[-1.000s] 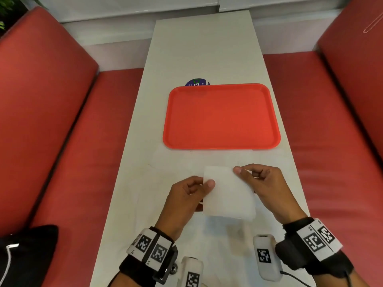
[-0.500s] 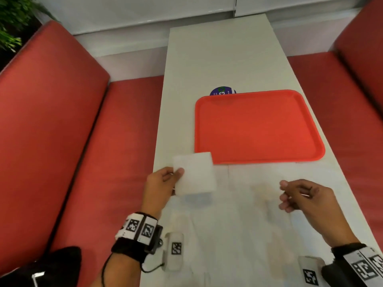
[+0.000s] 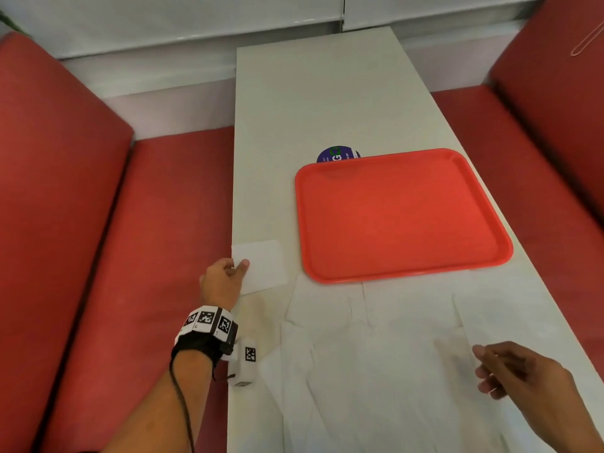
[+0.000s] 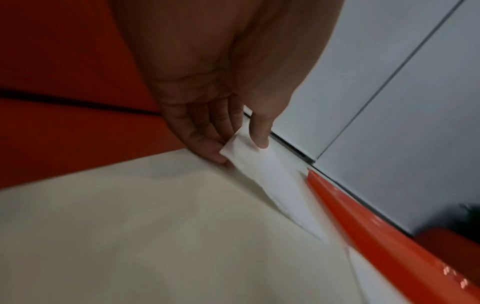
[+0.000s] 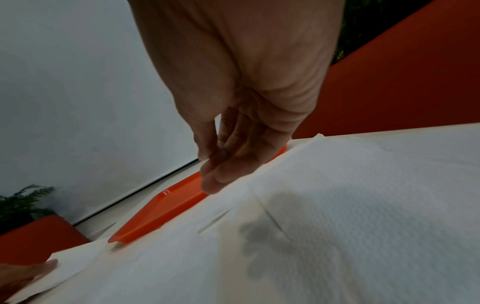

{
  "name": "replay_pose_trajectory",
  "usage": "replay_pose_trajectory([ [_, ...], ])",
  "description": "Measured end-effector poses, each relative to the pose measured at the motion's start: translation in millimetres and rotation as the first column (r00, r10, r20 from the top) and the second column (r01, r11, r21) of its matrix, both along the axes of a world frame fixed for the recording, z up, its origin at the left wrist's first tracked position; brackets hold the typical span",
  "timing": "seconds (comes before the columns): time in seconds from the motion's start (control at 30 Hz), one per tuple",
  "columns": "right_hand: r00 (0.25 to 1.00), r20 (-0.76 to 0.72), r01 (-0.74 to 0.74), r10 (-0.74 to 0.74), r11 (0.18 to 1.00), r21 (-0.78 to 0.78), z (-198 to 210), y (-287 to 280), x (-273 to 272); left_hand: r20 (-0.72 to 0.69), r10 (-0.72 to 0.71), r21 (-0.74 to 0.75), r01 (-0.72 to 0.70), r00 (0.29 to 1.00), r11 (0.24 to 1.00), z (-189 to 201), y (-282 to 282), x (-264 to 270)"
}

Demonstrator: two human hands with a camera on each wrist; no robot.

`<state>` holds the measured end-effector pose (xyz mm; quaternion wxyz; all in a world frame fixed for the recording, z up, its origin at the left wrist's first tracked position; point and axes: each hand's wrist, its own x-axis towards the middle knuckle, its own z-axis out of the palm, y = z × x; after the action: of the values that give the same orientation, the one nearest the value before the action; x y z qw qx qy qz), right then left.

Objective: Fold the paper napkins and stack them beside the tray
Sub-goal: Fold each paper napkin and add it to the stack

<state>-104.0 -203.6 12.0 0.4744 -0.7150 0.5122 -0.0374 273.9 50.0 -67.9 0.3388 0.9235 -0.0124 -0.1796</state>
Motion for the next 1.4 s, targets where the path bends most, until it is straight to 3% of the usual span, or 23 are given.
replay_pose_trajectory([
  [0.07, 1.0, 0.005, -0.01, 0.01, 1.0, -0.006, 1, 0, 2, 0.025, -0.036, 0.071, 0.034, 0.999, 0.997, 3, -5, -3],
  [0.17, 0.999, 0.024, -0.024, 0.024, 1.0, -0.01, 2, 2, 4, 0.157, -0.184, 0.329, 0.124, 0.97, 0.936, 16, -9, -13],
  [0.27, 0.999, 0.028, -0.042, 0.042, 0.999, -0.022, -2, 6, 4, 0.28, -0.406, 0.449, 0.255, 0.87, 0.856, 21, -11, -26],
  [0.33, 0.998, 0.027, -0.054, 0.055, 0.998, -0.031, -4, 8, 4, 0.216, -0.593, 0.509, 0.429, 0.776, 0.746, 19, -15, -32],
  [0.4, 0.998, 0.031, -0.057, 0.059, 0.997, -0.046, -5, 7, 4, 0.115, -0.685, 0.551, 0.527, 0.72, 0.647, 15, -18, -37],
  [0.5, 0.995, 0.022, -0.096, 0.098, 0.991, -0.09, -8, 7, 0, 0.073, -0.699, 0.543, 0.56, 0.712, 0.626, 16, -22, -39],
  [0.6, 0.965, -0.035, -0.26, 0.259, 0.939, -0.223, -23, 15, -8, 0.086, -0.698, 0.531, 0.561, 0.71, 0.636, 20, -25, -40],
  [0.7, 0.837, -0.247, -0.547, 0.489, 0.764, -0.343, -51, 28, -14, 0.249, -0.648, 0.467, 0.497, 0.72, 0.732, 34, -23, -54],
  [0.8, 0.758, -0.358, -0.653, 0.546, 0.647, -0.395, -74, 39, -17, 0.352, -0.64, 0.382, 0.52, 0.682, 0.764, 49, -22, -93],
  [0.93, 0.777, -0.318, -0.63, 0.544, 0.673, -0.388, -84, 39, -20, 0.284, -0.704, 0.246, 0.66, 0.651, 0.709, 47, -25, -169],
  [1.03, 0.785, -0.256, -0.62, 0.564, 0.706, -0.343, -80, 36, -21, 0.187, -0.741, 0.229, 0.705, 0.645, 0.671, 36, -32, -218],
  [1.2, 0.892, -0.13, -0.451, 0.432, 0.863, -0.229, -75, 34, -9, 0.048, -0.768, 0.315, 0.72, 0.639, 0.618, 21, -46, -247],
  [1.3, 0.883, -0.215, -0.462, 0.417, 0.85, -0.253, -75, 28, 4, 0.04, -0.764, 0.359, 0.704, 0.644, 0.613, 21, -51, -250],
  [1.4, 0.842, -0.261, -0.537, 0.472, 0.778, -0.325, -75, 25, 12, 0.038, -0.754, 0.383, 0.687, 0.656, 0.617, 25, -54, -255],
])
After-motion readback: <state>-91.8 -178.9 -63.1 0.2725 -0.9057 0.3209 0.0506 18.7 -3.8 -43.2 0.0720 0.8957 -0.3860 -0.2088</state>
